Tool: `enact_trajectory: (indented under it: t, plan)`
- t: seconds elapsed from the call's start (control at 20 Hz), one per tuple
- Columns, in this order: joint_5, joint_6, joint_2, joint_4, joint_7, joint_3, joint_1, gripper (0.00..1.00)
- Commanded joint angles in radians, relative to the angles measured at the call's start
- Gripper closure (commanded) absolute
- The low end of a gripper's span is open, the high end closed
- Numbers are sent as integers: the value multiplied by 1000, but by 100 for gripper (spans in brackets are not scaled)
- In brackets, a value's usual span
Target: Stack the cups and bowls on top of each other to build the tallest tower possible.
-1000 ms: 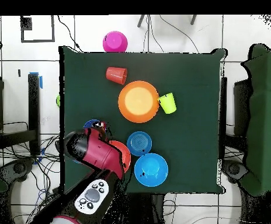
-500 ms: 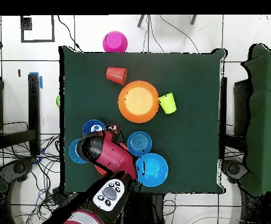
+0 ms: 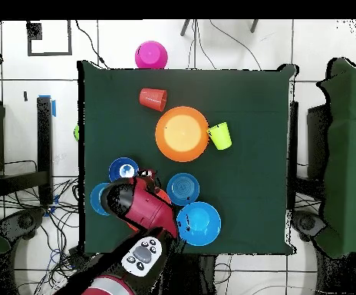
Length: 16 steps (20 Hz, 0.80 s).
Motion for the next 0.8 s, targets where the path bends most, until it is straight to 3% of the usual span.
enact_trajectory:
  t: [0.05, 0.35, 0.8]
  plan:
    - [-43, -58, 43, 53, 115, 147, 21, 0]
    - [-40, -71, 55, 51, 117, 159, 26, 0]
    - [-78, -126, 97, 38, 77, 189, -34, 0]
